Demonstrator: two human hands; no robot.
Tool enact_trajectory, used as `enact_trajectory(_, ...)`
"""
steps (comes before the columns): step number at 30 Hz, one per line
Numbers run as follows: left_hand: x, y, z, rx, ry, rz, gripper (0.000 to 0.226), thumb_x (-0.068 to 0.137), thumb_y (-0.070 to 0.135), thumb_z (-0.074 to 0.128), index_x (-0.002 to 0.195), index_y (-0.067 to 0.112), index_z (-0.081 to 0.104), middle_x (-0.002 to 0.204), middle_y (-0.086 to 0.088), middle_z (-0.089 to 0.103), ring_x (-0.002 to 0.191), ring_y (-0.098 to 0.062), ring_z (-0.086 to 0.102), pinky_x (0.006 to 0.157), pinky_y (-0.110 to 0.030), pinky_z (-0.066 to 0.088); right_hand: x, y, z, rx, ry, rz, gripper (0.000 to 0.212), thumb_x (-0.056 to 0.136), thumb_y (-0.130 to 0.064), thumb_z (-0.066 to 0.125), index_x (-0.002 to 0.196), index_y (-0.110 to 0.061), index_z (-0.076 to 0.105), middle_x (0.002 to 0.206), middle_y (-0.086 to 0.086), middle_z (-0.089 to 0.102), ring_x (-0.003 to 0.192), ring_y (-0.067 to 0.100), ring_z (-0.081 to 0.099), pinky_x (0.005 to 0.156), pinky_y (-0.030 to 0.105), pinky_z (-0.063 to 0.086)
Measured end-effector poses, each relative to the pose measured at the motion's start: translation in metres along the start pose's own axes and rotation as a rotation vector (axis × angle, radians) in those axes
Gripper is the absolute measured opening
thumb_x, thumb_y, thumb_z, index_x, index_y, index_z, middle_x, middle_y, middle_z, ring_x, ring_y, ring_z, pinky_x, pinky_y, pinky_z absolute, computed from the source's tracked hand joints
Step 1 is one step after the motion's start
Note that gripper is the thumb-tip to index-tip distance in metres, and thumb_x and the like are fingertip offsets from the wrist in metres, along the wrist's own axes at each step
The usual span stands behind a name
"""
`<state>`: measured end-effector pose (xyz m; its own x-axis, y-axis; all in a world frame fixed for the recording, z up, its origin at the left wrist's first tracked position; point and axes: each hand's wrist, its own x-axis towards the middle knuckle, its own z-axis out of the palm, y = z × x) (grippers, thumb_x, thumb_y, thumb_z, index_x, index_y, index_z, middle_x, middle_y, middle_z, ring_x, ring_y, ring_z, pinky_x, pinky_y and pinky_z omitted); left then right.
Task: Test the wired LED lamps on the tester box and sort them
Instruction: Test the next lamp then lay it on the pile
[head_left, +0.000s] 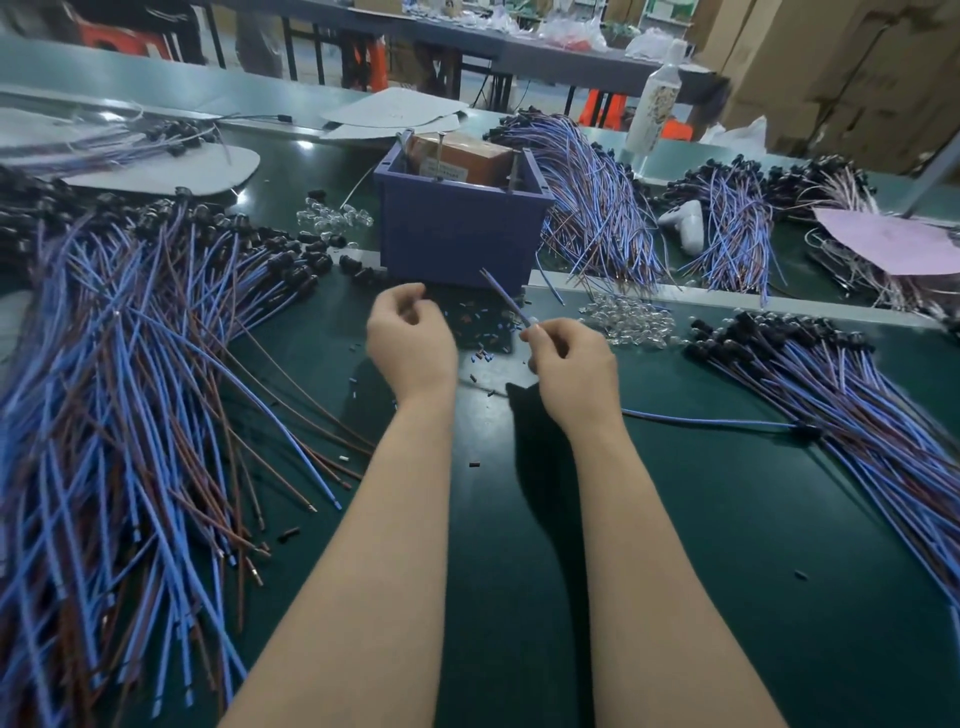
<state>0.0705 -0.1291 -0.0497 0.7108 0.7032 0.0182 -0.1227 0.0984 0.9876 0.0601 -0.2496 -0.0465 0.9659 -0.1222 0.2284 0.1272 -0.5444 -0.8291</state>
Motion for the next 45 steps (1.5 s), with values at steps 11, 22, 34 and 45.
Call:
enact_trajectory(11,-0.023,0.007,0.011,0.230,-0.589,0.187,0.017,0.093,0.012,0.055,0.102,0.006,0.069,0.101,-0.011,0.070,0.082,-0.014,0.063,0.080,-0.020,0.051,0.000,-0.010,0.005,0.262,-0.013,-0.005,0.018,0.093,-0.004,0.050,0.098,-0.002,0.067,0.088,0.011,0.069,0.082,0.019,0.064,0.081,0.030,0.051)
enact_trajectory(22,-0.022,0.010,0.008,-0.066,-0.536,0.067,0.006,0.092,0.003,0.056,0.090,0.008,0.059,0.078,0.000,0.063,0.064,-0.002,0.060,0.059,-0.013,0.049,-0.003,-0.011,0.006,0.287,-0.013,-0.035,0.010,0.091,-0.009,0.057,0.084,-0.015,0.060,0.078,0.000,0.068,0.074,0.011,0.066,0.074,0.024,0.051)
enact_trajectory(34,-0.013,-0.003,0.013,-0.067,-0.345,-0.051,0.009,0.092,0.006,0.056,0.086,0.010,0.061,0.079,-0.005,0.064,0.073,-0.016,0.059,0.074,-0.029,0.052,-0.004,-0.006,0.011,-0.074,-0.037,-0.090,0.018,0.094,-0.016,0.053,0.099,-0.006,0.068,0.098,0.009,0.069,0.093,0.023,0.059,0.075,0.023,0.035)
enact_trajectory(45,-0.022,-0.003,0.013,0.151,-0.325,0.198,0.015,0.097,0.012,0.048,0.083,0.018,0.051,0.068,0.008,0.063,0.061,-0.002,0.061,0.065,-0.014,0.048,-0.003,-0.005,0.016,0.148,0.155,0.002,0.013,0.097,-0.011,0.042,0.105,-0.007,0.052,0.090,0.011,0.064,0.086,0.029,0.060,0.073,0.029,0.041)
